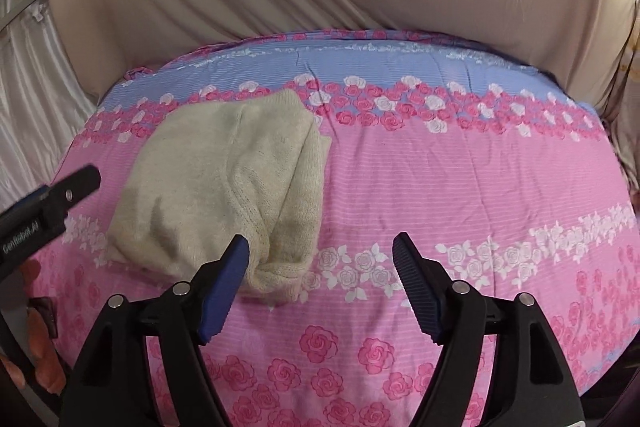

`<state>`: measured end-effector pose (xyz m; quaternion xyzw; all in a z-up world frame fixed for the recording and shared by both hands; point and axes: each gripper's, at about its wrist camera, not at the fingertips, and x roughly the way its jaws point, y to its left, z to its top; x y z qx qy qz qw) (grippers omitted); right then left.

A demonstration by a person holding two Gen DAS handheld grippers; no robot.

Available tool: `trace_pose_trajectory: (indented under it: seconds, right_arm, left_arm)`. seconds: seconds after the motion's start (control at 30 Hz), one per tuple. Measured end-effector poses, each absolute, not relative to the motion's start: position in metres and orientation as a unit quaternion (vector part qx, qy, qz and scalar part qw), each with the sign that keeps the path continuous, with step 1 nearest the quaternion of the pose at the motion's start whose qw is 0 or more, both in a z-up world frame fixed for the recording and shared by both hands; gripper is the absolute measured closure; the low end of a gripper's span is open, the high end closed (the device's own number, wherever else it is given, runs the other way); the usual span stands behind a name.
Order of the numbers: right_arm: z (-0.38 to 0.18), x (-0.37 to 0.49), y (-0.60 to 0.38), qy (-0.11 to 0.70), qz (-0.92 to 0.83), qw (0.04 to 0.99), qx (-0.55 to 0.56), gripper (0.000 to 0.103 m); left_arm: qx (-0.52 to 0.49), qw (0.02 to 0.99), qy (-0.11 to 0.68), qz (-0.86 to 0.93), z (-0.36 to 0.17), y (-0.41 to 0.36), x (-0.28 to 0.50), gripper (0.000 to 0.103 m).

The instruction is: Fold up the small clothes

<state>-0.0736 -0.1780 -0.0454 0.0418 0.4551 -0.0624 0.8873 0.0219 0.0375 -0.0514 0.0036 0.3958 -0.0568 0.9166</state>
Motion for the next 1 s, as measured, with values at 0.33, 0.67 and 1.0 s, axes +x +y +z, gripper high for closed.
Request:
trace_pose_trajectory:
  seconds: [0.33,0.67,1.0]
  right_arm:
    - [-0.045,-0.093,-0.173,0.449,-0.062,0.891,0.032,0.026]
    - [-0.046,-0.1,-0.168,0.443,-0.071,0.893,0.035,0.026]
    - [-0.045,-0.105,-0.164,0.441,-0.069,0.894,0.034,0.026]
  left_arm:
    - [0.043,0.911,0.408,-0.048,-0.053,0.015,0.008,0.005]
    - [-0.004,0.914,0.401,-0.067,-0.057,0.029,0.002,0.005]
    - [0.031,0.912,0.407,-0.05,-0.061,0.027,-0.001,0.005]
